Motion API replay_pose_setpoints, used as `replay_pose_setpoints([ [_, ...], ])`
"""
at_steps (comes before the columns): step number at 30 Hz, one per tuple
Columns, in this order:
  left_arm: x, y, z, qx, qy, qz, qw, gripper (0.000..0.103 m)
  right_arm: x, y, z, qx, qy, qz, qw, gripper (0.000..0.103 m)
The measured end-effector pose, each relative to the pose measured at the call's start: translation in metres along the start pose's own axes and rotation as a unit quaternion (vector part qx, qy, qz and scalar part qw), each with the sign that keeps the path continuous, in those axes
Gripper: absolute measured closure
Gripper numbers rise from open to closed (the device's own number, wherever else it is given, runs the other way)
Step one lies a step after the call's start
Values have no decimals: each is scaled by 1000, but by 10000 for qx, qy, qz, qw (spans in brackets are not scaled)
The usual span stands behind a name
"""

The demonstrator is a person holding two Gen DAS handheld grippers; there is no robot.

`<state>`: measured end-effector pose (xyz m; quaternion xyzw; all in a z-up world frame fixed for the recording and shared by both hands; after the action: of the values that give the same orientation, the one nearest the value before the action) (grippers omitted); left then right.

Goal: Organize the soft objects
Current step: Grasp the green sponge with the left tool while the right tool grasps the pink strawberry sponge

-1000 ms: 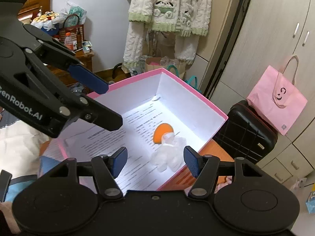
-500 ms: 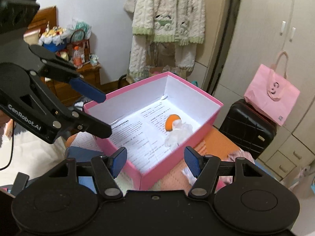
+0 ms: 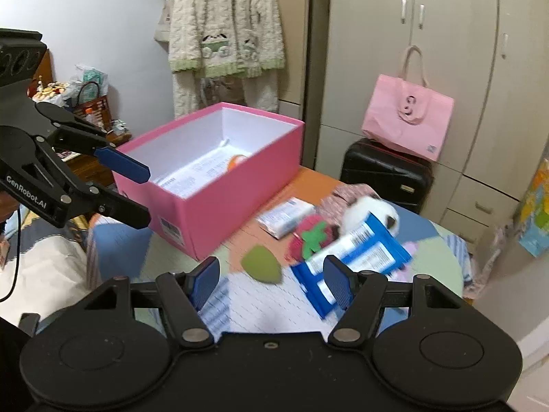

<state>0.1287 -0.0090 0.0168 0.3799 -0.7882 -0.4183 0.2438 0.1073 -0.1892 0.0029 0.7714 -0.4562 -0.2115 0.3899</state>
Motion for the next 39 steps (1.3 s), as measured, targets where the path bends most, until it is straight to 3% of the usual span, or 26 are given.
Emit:
replay_pose_setpoints([
  [6,22,-23,-5,-73,-148,73,9998,38,20,0,24,139,-152,39,9998,31],
  [12,41,-50,-9,-113,-281,-167,9994,38,40,-14,41,218,-304,153,9992,30],
  [20,52,-90,-12,-108,-160,-379,9991,38,55,-48,54,261,-376,-28,9989,29],
  [27,53,-116,-15,26,-29,-677,9977,38,59,-64,55,422,-131,324,9985,29],
  [39,55,-149,-21,324,161,-1509,9879,38,77,-84,11,561,-408,-959,9930,30],
])
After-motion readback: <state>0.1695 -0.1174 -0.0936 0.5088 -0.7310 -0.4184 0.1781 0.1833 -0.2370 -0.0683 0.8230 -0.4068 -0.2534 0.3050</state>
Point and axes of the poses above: each gripper's, at about its wrist camera, not at the fingertips, and y roughly against the way its jaws point, x to its right, z to its underside, the point moved 3 cm from there along -y, roughly the way its jaws point, and after that the axes turned 15 degrees about -x, right-handed, at the moved point
